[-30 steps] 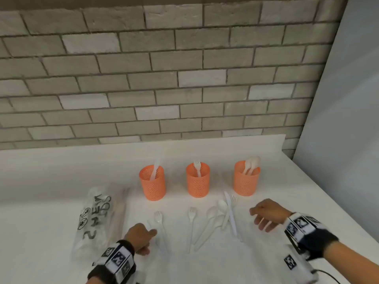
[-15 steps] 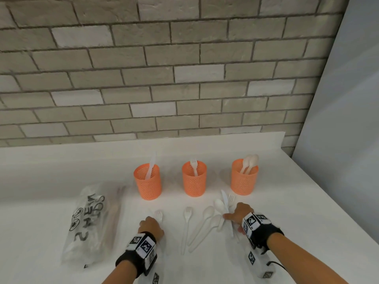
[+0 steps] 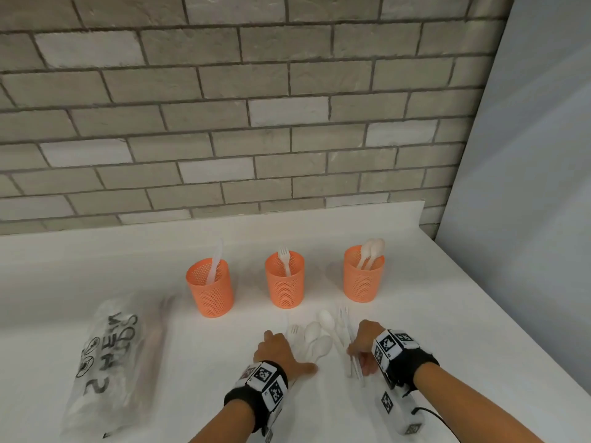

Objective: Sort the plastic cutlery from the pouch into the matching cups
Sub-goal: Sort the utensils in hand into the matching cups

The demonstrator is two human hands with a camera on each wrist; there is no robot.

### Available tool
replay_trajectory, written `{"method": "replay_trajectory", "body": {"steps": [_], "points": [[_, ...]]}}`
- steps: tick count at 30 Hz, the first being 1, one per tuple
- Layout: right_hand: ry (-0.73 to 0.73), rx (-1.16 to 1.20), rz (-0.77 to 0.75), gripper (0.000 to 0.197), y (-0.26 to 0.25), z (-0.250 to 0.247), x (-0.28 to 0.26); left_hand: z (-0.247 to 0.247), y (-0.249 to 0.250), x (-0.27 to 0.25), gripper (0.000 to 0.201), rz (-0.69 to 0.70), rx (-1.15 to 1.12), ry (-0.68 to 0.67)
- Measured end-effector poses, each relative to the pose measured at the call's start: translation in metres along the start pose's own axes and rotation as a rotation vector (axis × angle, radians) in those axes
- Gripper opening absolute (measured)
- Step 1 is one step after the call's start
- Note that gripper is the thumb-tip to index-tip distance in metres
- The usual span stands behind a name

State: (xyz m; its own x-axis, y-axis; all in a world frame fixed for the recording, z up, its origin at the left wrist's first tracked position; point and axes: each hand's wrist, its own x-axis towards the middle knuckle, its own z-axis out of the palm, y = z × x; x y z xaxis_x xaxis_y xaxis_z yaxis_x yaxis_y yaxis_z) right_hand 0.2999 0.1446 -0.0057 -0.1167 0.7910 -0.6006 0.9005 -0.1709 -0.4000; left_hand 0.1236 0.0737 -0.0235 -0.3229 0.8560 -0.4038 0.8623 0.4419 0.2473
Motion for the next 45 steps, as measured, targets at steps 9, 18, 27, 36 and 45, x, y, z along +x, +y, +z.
{"method": "replay_trajectory", "body": {"steps": [9, 18, 27, 36, 45], "points": [[-0.004, -0.131, -0.114, 0.03, -0.026, 0.005, -0.011, -0.001, 0.014, -0.002, 0.08, -0.053, -0.097, 0.005], [0.028, -0.189, -0.109, 0.061, -0.041, 0.022, -0.012, -0.011, 0.03, -0.003, 0.014, -0.027, -0.655, -0.358], [0.163, -0.335, -0.208, 0.067, -0.03, 0.034, -0.006, -0.012, 0.016, -0.008, 0.018, -0.094, -0.943, -0.364], [0.243, -0.554, -0.163, 0.044, -0.019, 0.044, -0.012, -0.007, 0.006, -0.016, 0.019, -0.094, -0.978, -0.335], [0.219, -0.512, -0.178, 0.037, -0.017, 0.046, -0.015, 0.0, 0.0, -0.027, 0.016, -0.063, -0.992, -0.328]]}}
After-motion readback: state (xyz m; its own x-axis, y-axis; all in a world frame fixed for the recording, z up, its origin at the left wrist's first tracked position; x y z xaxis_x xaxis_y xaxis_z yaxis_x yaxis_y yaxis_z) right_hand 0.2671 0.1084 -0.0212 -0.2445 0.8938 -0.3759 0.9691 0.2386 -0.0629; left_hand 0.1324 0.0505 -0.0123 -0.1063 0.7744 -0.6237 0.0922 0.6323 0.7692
